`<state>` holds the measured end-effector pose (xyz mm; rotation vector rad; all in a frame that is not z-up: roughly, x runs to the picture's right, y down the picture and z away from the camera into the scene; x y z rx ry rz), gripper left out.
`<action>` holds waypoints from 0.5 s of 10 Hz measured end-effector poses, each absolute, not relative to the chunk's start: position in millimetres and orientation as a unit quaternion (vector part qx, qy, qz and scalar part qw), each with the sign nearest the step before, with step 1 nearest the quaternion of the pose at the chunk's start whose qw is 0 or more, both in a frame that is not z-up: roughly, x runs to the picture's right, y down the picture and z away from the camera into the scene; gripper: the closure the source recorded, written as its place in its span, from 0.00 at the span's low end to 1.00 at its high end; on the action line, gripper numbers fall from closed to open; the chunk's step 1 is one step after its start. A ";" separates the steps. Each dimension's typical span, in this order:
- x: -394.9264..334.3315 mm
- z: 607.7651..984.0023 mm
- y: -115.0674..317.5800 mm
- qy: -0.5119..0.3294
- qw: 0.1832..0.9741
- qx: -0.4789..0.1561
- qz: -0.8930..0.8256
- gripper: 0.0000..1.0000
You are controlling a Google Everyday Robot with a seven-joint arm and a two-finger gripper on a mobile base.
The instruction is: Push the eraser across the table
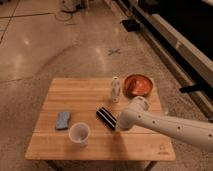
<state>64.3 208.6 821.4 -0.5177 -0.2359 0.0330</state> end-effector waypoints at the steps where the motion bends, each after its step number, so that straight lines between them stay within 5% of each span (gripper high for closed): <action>1: 60.4 824.6 205.5 -0.118 0.960 -0.253 0.014 1.00; 5: 41.3 836.7 189.3 -0.125 0.963 -0.240 0.009 1.00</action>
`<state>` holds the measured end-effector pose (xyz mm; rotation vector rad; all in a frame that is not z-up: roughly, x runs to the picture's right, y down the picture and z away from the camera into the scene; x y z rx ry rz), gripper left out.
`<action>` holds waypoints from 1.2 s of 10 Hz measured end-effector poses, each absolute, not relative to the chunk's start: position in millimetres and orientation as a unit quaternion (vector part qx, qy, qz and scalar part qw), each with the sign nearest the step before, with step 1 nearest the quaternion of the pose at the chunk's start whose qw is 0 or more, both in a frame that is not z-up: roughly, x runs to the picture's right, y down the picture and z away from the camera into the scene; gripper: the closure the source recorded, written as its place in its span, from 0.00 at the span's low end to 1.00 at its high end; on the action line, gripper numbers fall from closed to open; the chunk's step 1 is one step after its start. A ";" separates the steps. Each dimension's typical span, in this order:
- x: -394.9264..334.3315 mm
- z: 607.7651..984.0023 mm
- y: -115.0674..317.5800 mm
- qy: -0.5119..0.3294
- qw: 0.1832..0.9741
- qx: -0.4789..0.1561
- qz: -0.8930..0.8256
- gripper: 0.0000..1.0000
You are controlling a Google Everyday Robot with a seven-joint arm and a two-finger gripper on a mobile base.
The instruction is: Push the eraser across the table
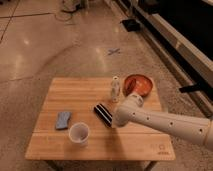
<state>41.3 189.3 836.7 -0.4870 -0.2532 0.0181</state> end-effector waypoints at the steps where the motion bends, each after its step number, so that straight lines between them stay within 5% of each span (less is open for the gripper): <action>1: 38.2 838.6 185.0 -0.127 0.963 -0.237 0.009 1.00; 12: -16.5 883.9 135.8 -0.138 0.972 -0.187 -0.020 1.00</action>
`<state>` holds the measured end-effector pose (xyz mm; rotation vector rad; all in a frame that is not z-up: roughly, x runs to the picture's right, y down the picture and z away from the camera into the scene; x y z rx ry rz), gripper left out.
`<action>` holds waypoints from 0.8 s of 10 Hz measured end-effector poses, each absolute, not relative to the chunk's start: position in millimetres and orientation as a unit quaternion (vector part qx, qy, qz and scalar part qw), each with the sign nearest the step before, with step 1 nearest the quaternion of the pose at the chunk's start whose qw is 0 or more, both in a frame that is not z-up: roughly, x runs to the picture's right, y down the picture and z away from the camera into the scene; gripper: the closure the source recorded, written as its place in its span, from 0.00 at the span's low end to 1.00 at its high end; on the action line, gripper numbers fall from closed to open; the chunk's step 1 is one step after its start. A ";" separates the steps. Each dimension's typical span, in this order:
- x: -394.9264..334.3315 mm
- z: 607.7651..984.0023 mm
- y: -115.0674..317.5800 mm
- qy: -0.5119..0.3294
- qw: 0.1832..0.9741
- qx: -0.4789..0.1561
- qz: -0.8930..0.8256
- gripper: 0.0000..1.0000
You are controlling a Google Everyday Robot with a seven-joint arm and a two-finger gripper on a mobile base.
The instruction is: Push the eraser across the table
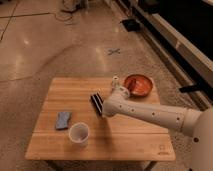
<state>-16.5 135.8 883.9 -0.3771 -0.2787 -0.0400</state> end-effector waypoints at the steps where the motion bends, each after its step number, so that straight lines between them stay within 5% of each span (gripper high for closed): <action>1: -21.2 886.4 130.9 -0.139 0.973 -0.182 -0.023 1.00; 8: -27.8 887.4 109.9 -0.150 0.975 -0.159 -0.034 1.00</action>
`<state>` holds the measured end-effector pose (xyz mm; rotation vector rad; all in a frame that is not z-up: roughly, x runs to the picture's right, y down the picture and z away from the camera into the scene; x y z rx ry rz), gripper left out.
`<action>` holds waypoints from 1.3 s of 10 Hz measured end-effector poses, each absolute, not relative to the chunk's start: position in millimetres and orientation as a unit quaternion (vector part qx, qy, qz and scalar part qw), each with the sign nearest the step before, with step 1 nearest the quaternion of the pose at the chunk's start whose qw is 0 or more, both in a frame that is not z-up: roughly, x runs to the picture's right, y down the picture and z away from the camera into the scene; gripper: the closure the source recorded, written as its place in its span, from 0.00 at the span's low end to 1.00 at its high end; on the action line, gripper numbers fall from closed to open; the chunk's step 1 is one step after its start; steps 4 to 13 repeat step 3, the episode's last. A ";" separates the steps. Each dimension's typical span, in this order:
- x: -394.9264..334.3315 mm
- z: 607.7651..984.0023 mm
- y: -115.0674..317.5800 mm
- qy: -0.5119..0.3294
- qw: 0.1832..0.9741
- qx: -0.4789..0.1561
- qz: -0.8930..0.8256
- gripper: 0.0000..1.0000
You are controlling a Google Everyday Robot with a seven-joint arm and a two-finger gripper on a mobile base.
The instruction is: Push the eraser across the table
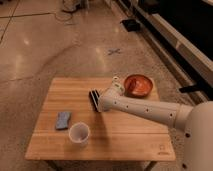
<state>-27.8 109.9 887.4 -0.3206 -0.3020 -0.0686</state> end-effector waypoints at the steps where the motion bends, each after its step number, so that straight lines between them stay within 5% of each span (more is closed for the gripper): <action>1: -23.2 886.4 111.4 -0.150 0.975 -0.160 -0.035 1.00; 13: -12.0 883.7 116.1 -0.152 0.974 -0.165 -0.035 0.96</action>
